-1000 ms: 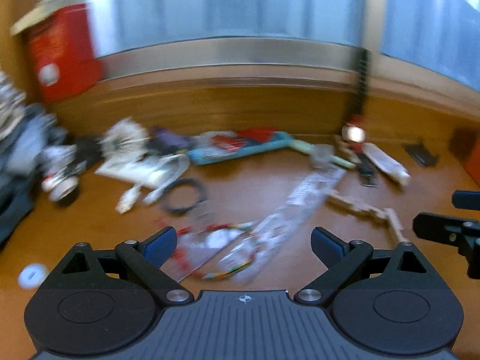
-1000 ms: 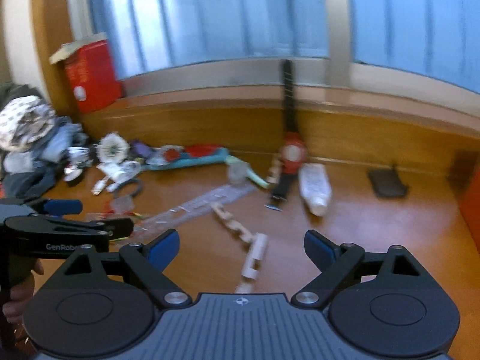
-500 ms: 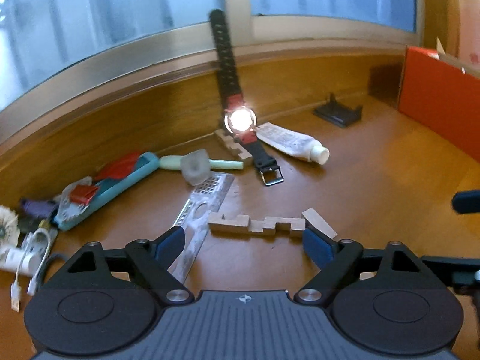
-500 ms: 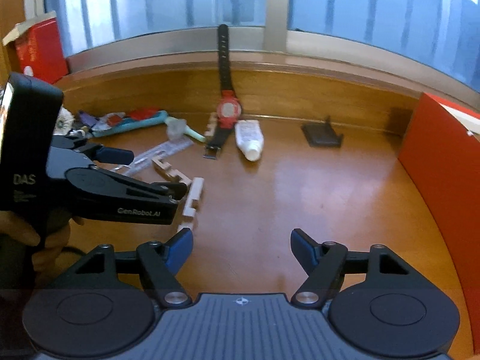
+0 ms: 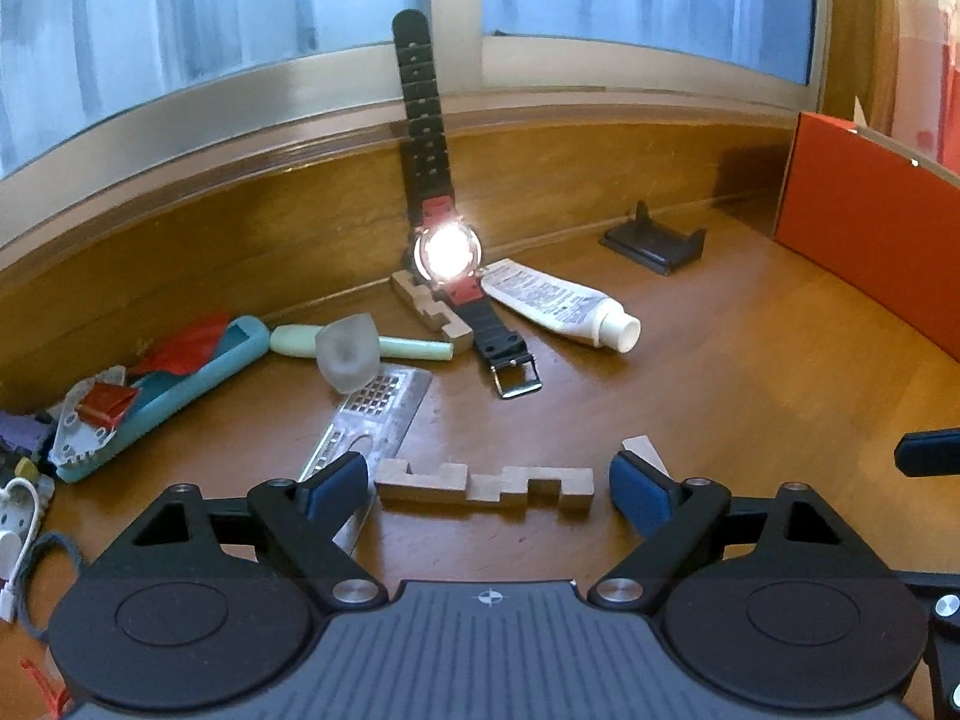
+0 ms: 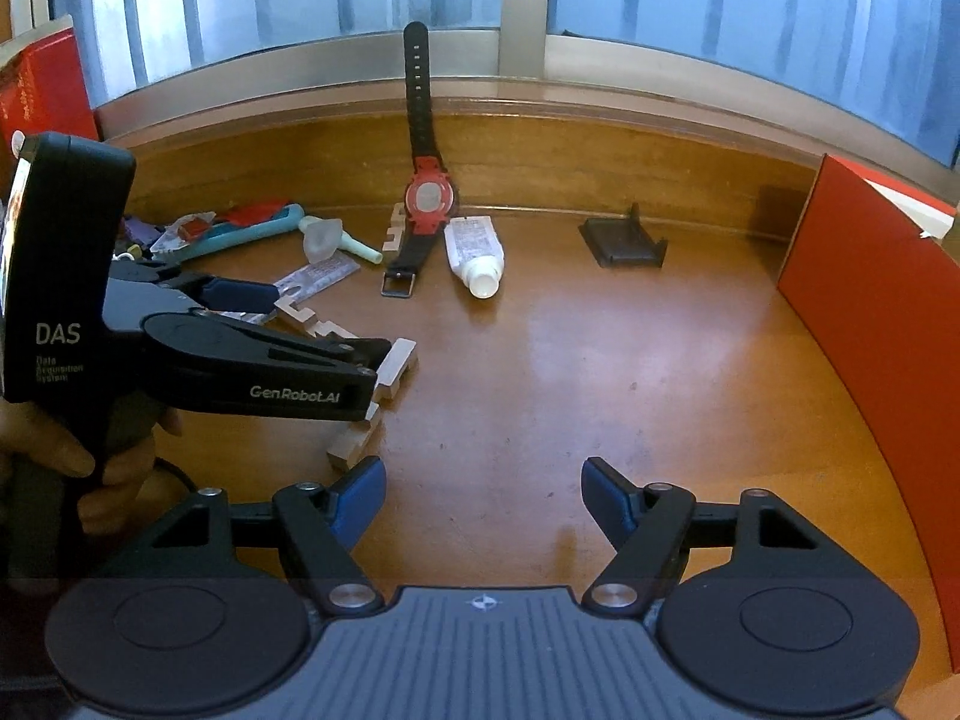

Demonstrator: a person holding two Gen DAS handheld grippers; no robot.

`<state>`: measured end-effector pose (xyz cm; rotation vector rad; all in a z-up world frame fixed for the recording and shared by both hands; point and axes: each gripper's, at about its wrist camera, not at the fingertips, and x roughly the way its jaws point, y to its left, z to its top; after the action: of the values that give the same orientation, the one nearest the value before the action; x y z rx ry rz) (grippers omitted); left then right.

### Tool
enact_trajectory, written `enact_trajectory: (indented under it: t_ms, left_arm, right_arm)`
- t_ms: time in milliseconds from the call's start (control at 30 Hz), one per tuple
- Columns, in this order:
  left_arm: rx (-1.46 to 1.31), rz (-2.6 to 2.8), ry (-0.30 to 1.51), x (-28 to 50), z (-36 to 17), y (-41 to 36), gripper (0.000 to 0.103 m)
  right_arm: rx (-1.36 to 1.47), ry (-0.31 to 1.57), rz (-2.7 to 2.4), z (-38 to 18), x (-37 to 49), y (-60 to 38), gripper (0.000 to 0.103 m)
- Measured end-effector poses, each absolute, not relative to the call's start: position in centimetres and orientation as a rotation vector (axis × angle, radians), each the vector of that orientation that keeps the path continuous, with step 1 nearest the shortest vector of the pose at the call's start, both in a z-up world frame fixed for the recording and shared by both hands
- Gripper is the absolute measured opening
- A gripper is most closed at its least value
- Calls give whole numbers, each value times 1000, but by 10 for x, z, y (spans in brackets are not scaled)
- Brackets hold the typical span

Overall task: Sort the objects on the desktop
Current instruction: 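Grasp the wooden puzzle piece with the left gripper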

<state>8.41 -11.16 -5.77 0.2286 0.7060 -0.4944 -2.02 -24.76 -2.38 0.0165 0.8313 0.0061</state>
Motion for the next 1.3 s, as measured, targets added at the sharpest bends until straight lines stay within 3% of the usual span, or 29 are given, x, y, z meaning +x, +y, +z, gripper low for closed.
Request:
enact_trajectory:
  t_ms: [100, 367, 633, 1100, 1200, 1267, 1300]
  left_arm:
    - [225, -509, 700, 84, -57, -112, 76]
    - [225, -478, 678, 81, -46, -101, 76]
    - [153, -388, 649, 73, -20, -64, 76]
    - [96, -307, 646, 59, -9, -33, 76]
    - [89, -297, 642, 58, -7, -29, 76]
    - [83, -296, 643, 59, -7, -28, 76]
    - [83, -297, 645, 59, -7, -28, 76]
  right_arm:
    - [16, 832, 6, -23, -20, -246, 74]
    - [19, 827, 52, -20, -19, -249, 73]
    - [-36, 890, 175, -27, -12, -232, 54]
    - [40, 815, 353, -29, 19, -195, 48]
    - [29, 794, 269, -24, 16, -199, 57]
    - [54, 772, 195, -23, 19, -204, 82]
    - [73, 774, 159, -24, 21, -205, 84]
